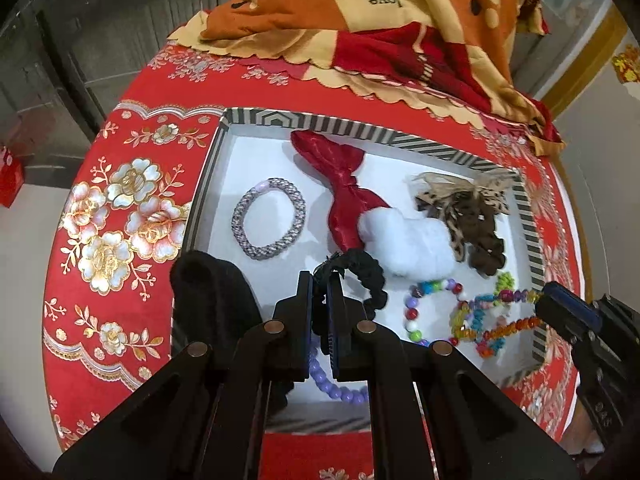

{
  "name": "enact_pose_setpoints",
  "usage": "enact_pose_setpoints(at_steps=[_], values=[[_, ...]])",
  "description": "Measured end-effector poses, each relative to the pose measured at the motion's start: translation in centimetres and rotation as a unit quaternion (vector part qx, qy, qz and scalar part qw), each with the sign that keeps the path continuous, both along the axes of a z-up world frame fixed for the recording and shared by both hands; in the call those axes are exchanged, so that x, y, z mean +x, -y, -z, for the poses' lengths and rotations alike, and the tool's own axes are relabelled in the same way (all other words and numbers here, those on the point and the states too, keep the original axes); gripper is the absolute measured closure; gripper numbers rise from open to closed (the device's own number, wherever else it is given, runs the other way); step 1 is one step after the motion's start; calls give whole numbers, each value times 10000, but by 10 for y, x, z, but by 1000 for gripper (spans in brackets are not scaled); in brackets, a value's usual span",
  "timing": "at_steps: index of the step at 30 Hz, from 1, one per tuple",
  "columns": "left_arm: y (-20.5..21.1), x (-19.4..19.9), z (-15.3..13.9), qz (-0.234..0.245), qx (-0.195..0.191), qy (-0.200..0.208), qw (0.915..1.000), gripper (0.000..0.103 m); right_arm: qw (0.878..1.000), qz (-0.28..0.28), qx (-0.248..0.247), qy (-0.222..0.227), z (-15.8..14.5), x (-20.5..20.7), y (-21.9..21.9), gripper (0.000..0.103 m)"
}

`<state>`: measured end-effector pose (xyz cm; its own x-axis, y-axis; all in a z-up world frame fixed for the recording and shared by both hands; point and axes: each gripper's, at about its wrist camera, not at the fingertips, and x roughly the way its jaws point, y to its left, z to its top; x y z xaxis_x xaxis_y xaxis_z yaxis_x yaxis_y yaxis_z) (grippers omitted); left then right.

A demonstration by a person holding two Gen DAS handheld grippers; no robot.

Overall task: Organize jewelry
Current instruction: 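Carry the black scrunchie and heart bracelet into the tray while both tools release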

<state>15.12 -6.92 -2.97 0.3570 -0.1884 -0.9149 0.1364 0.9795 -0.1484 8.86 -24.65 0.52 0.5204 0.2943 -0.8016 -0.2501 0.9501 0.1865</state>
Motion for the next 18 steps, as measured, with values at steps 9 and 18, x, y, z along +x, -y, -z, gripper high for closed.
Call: enact_pose_setpoints(at_steps=[9, 18], values=[[-4, 7, 17, -194, 211, -79, 9996, 98, 9981, 442, 111, -406, 44, 21, 30, 94], [-2, 2, 20, -284, 285, 22, 9992, 70, 9966, 653, 147, -490, 58, 14, 36, 91]])
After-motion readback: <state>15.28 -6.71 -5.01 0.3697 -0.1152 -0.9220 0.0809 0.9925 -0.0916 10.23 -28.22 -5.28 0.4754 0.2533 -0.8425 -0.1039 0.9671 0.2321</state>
